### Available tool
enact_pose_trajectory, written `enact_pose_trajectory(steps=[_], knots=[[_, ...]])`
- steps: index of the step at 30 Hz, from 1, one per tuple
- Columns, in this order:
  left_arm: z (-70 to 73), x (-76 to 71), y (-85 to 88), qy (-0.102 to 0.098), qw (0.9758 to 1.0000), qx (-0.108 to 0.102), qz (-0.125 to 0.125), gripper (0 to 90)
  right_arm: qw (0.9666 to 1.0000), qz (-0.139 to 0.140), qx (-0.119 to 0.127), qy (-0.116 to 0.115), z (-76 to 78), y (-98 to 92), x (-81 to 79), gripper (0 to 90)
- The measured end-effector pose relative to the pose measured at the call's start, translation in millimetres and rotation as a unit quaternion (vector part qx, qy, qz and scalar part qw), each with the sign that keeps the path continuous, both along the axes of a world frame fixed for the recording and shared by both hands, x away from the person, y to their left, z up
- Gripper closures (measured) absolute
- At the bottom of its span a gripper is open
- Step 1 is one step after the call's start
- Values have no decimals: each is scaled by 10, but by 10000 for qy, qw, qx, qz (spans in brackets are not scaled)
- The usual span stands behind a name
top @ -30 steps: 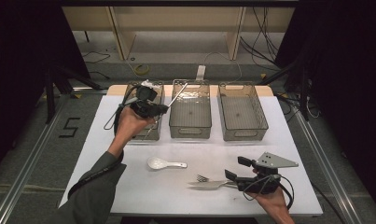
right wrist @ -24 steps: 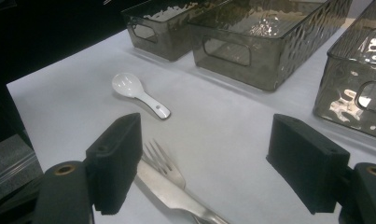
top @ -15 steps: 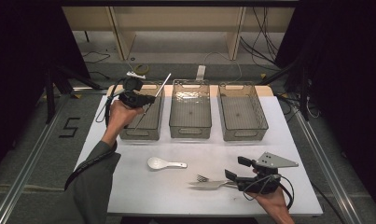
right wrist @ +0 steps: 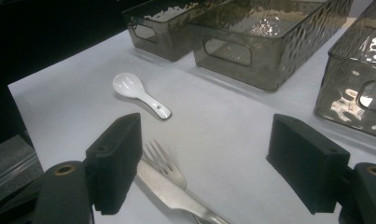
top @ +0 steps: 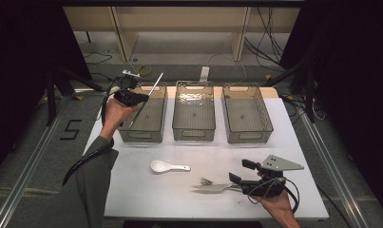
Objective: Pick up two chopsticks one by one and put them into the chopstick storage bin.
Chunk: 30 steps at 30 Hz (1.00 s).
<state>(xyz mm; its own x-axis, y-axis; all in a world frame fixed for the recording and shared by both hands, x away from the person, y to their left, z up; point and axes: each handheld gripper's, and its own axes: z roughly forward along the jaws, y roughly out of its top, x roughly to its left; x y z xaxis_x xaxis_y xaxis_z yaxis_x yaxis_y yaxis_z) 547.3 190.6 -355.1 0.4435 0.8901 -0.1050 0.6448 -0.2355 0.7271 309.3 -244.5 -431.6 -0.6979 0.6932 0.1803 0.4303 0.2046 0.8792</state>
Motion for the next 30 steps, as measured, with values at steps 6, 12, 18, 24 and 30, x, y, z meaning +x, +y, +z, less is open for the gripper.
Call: enact_pose_trajectory(steps=[6,12,18,24,30], knots=[[-56,83,31,26,9999,107,33,851,10000,10,0,9,-3,2,1,268],[-73,123,74,-44,9999,127,61,851,10000,11,14,7,-3,-1,2,268],[-127,145,136,-96,9997,142,158,851,10000,27,20,16,-2,2,-2,268],[-245,188,200,-109,9996,183,204,850,10000,31,16,18,-2,5,-4,268],[-339,193,240,-86,9995,142,287,850,10000,30,18,25,-5,2,-2,268]])
